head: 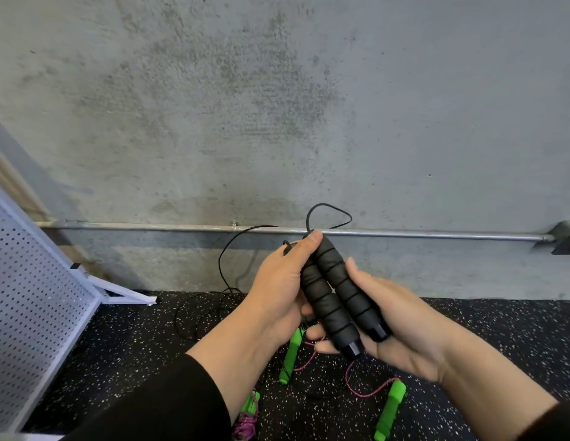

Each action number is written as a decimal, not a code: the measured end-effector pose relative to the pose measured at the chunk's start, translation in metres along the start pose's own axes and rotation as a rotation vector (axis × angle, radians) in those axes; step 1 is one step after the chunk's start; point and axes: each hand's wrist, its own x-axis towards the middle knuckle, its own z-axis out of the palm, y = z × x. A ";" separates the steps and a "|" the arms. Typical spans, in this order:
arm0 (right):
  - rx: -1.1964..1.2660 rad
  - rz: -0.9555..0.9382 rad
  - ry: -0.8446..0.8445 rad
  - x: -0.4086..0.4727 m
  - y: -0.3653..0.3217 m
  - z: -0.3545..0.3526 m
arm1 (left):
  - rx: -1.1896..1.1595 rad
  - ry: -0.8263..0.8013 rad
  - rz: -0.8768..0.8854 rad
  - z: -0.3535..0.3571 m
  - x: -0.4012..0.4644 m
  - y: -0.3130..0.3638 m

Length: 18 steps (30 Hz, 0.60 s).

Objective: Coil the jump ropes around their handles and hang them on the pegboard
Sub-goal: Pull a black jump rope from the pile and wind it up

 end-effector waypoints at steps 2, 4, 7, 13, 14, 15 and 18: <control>0.039 0.005 -0.004 0.001 0.002 0.001 | 0.001 -0.023 -0.017 -0.001 -0.002 0.005; 0.061 -0.028 -0.005 0.001 0.001 0.000 | 0.221 0.004 -0.012 -0.003 -0.005 0.014; 0.069 -0.048 -0.012 -0.003 -0.005 -0.004 | 0.671 0.294 0.287 -0.017 -0.002 0.024; 0.009 -0.006 -0.155 -0.010 -0.010 -0.009 | 0.851 -0.072 0.708 -0.033 0.002 0.047; 0.008 -0.008 -0.188 -0.010 -0.011 -0.010 | 0.857 -0.143 0.669 -0.031 0.000 0.048; 0.012 -0.011 -0.217 -0.010 -0.011 -0.011 | 0.831 -0.167 0.643 -0.028 -0.002 0.047; 0.035 -0.048 -0.272 -0.010 -0.014 -0.013 | 0.652 -0.092 0.641 -0.020 -0.006 0.038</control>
